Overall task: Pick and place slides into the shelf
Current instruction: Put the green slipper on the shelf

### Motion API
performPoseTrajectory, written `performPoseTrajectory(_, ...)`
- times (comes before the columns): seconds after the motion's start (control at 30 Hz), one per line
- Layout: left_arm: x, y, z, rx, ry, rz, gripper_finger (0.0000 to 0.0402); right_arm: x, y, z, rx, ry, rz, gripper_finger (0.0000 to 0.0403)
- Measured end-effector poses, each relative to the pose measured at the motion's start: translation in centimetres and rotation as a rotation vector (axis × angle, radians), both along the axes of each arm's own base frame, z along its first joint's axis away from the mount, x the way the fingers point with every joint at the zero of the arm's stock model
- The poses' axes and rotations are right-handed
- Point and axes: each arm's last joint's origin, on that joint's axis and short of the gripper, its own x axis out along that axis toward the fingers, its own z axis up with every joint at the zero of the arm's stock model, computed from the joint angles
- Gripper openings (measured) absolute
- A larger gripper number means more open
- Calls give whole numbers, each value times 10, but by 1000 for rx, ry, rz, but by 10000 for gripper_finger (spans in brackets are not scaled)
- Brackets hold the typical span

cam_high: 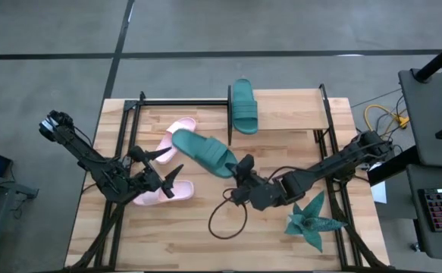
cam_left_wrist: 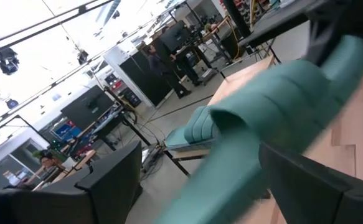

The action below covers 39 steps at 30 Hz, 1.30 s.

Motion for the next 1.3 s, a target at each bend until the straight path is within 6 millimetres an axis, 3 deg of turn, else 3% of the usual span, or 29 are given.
performPoseTrajectory(0.3,0,0,0,0,1,0,306,0,-3,20,-90,-66,-186,30)
performPoseTrajectory(0.73,-1,1,-14,28,34,0,306,-2,-6,32,-147,-126,-363,30)
performPoseTrajectory(1.3,-1,1,-20,39,46,0,306,-9,-10,33,-188,-173,-509,30)
